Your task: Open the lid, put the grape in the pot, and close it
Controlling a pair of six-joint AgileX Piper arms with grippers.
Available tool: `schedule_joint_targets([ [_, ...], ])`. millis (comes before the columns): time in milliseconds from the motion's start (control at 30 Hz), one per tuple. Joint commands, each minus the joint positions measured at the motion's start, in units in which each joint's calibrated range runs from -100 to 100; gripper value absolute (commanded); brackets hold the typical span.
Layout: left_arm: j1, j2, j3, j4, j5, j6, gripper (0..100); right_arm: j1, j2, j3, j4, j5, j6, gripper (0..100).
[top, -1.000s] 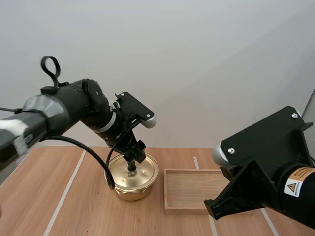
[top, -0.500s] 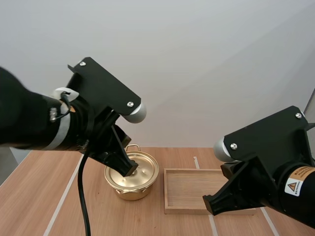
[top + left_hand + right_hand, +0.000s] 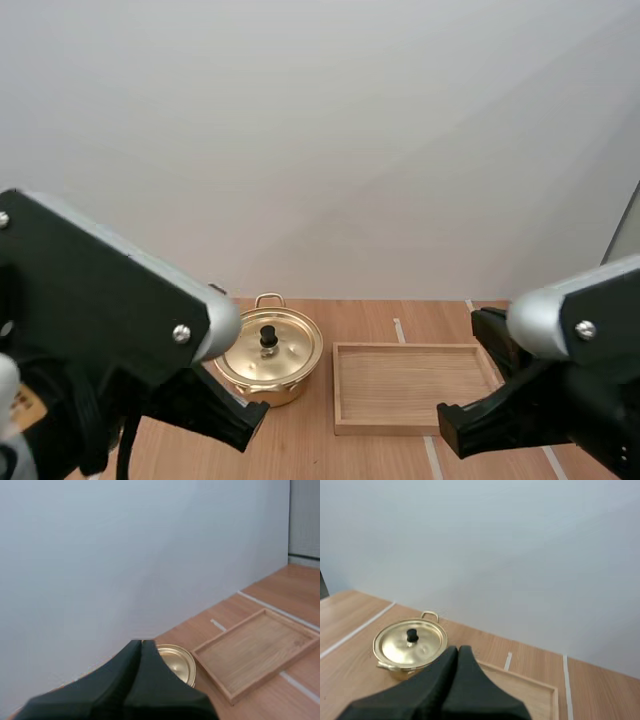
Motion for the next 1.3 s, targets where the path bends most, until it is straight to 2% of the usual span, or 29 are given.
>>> schedule_joint_targets([
  [0, -0.14, -8.95, 6.28, 0.11, -12.34, -7.00, 0, -0.15, -4.26, 2.97, 0.15, -8.90, 1.90, 0],
  [167, 0.02, -15.64, 13.35, 4.89, -22.49, -15.04, 0, -0.97, -5.04, 9.99, -0.81, -16.62, 1.80, 0],
  [300, 1.34, -16.60, 17.32, 11.19, -24.96, -22.04, 0, -3.35, -5.04, 15.20, -1.51, -24.86, 1.80, 0],
  [433, 2.17, -16.60, 19.22, 11.32, -25.30, -21.37, 0, -5.06, -5.04, 18.68, -1.53, -29.46, 1.89, 0],
  [633, 2.16, -16.60, 19.40, 11.08, -24.65, -18.73, 0, -5.24, -5.04, 18.95, -2.01, -28.36, 1.89, 0],
  [700, 2.16, -16.60, 21.08, 10.93, -29.73, -18.73, 0, -5.24, -5.04, 20.61, -1.13, -34.08, 1.89, 0],
  [867, 2.16, -16.60, 31.69, 10.93, -52.53, -18.73, 0, -5.24, -5.04, 30.14, -1.14, -55.99, 1.89, 0],
  [1133, 2.16, -16.60, 47.42, 10.93, -70.71, -19.09, 0, -5.24, -5.04, 46.33, -1.14, -70.02, 1.89, 0],
  [1267, 2.16, -16.60, 53.05, 10.93, -72.77, -20.54, 0, -6.16, -5.04, 52.41, -1.14, -74.26, 1.89, 0],
])
